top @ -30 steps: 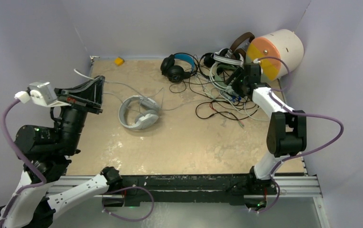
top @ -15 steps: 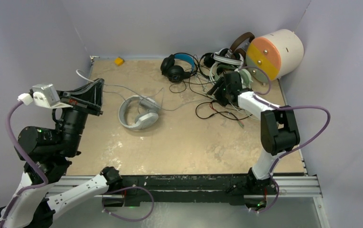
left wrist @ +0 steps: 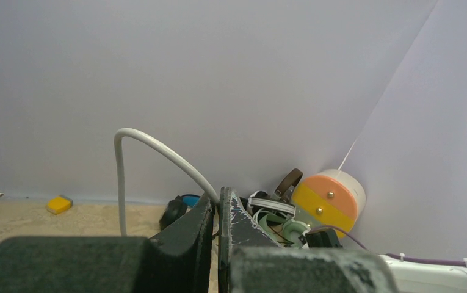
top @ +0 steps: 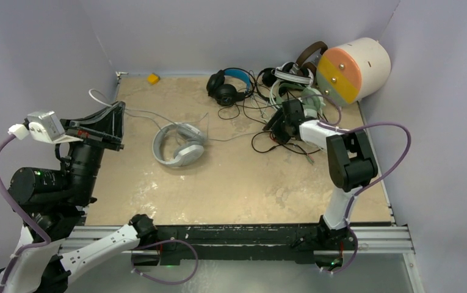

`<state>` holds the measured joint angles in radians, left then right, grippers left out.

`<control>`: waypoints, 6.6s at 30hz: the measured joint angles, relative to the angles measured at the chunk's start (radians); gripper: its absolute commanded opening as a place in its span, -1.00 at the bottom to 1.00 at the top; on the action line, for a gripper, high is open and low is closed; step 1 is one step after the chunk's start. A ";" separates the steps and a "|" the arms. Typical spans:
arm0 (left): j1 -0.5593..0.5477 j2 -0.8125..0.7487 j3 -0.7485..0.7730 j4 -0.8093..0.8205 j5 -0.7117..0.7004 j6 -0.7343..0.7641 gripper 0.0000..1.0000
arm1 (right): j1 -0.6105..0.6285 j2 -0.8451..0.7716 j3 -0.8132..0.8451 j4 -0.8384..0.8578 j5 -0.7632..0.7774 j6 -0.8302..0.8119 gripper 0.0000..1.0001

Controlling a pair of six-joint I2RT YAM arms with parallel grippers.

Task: Wrap the headphones
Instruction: Untie the headphones cable at the center of the board.

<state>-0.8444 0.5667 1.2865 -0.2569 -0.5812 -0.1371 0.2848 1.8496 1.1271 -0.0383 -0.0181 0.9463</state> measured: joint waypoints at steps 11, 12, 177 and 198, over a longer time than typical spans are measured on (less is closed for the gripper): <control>0.000 -0.013 0.015 -0.014 0.000 0.000 -1.00 | 0.005 0.064 0.084 0.000 0.001 0.015 0.15; 0.000 -0.014 0.015 -0.015 0.000 0.000 -1.00 | 0.005 0.066 0.088 0.000 0.001 0.016 0.15; 0.000 0.129 -0.303 0.031 0.102 -0.080 -1.00 | 0.123 0.117 0.131 -0.209 -0.243 -0.441 -1.00; 0.000 0.388 -0.440 0.120 0.406 -0.277 -1.00 | -0.152 -0.337 -0.165 -0.195 -0.089 -0.450 -1.00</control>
<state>-0.8444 0.9550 0.8463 -0.1371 -0.1753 -0.4137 0.1329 1.5127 0.9623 -0.2329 -0.1074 0.4965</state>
